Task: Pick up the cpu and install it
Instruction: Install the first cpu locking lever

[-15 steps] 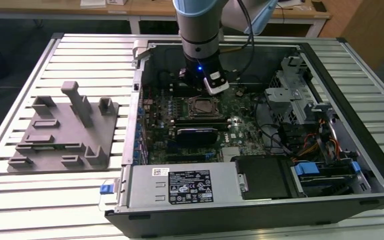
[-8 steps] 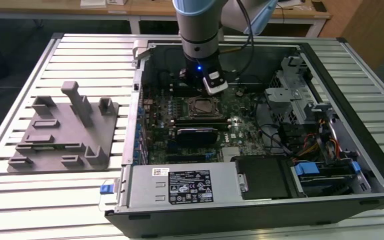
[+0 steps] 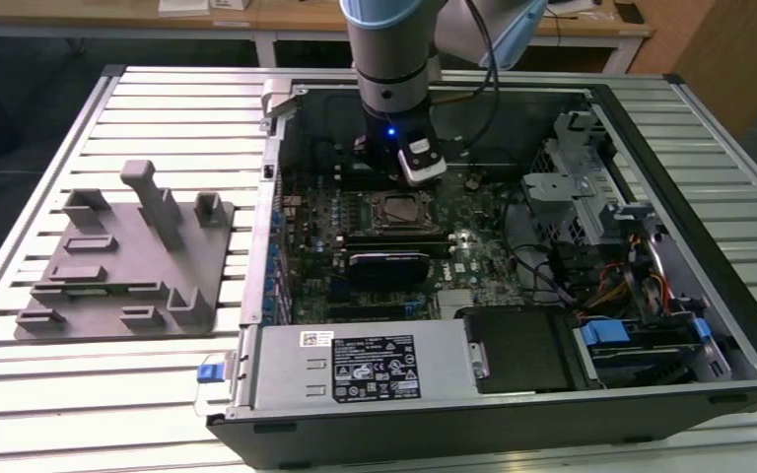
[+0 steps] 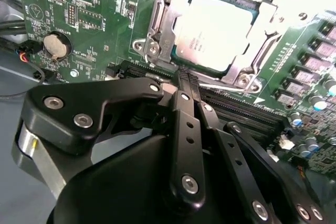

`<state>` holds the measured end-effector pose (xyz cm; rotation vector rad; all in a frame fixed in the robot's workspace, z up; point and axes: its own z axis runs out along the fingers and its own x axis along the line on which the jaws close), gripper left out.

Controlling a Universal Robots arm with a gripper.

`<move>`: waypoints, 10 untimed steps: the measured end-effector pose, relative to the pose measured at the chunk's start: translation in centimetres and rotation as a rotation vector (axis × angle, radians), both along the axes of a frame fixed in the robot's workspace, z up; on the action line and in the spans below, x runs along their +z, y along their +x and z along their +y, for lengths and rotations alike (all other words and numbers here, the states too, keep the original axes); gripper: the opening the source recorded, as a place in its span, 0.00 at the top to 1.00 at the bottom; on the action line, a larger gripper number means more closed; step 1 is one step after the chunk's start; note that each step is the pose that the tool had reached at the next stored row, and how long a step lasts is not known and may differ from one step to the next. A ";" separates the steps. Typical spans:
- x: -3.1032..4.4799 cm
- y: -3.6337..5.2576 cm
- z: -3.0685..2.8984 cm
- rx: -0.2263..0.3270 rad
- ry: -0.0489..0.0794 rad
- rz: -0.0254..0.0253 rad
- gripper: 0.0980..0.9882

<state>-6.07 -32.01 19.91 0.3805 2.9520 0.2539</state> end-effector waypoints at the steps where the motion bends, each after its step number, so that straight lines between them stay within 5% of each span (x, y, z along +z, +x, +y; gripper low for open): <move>1: -0.04 0.00 0.17 -0.001 -0.002 -0.0001 0.99; 10: -0.32 0.01 1.47 -0.019 -0.019 -0.0001 0.99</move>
